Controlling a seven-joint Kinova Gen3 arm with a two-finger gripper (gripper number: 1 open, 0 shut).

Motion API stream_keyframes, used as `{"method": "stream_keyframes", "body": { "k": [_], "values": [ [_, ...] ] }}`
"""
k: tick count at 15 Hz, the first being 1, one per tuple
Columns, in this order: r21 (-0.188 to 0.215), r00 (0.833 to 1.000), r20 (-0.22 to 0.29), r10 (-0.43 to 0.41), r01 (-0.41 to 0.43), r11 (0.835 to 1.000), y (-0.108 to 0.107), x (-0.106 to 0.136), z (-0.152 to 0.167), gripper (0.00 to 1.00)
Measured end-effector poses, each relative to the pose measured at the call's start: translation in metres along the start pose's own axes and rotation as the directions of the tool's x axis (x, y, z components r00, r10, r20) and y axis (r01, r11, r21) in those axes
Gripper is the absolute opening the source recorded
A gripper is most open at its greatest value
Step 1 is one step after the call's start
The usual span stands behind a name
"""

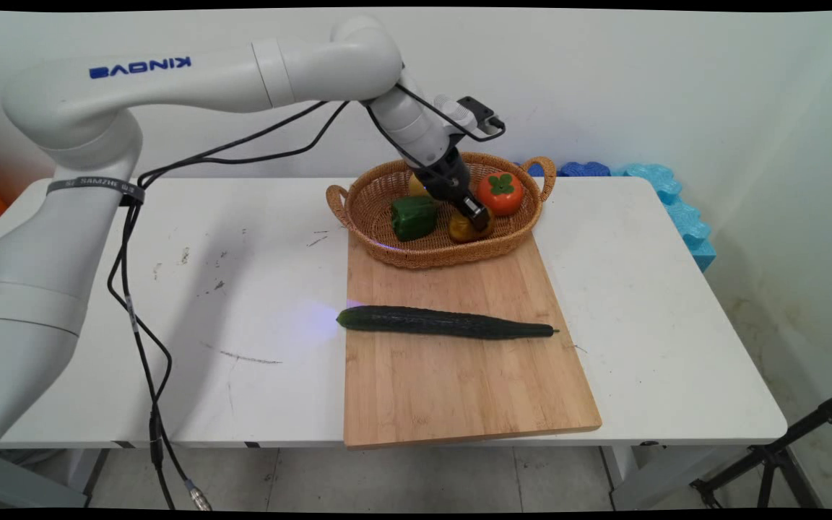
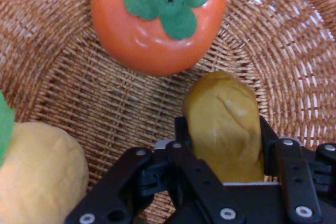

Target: Place the picked object on the cutting board

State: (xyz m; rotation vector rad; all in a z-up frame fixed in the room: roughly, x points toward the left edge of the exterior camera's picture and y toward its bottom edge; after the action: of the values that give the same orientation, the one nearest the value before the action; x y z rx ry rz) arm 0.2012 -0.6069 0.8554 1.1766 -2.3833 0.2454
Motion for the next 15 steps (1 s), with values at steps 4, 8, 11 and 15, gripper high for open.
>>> {"method": "stream_keyframes", "body": {
  "k": [4,8,11,15],
  "values": [
    [0.018,0.999,-0.021,0.044,-0.044,0.999,0.009,0.008,-0.034,0.00],
    [0.042,0.994,-0.070,0.087,-0.084,0.996,0.024,0.016,-0.096,0.00],
    [0.033,0.988,-0.108,0.110,-0.107,0.994,0.046,0.013,-0.143,0.00],
    [0.008,0.981,-0.132,0.144,-0.144,0.990,0.081,-0.004,-0.182,0.00]
  ]
}}
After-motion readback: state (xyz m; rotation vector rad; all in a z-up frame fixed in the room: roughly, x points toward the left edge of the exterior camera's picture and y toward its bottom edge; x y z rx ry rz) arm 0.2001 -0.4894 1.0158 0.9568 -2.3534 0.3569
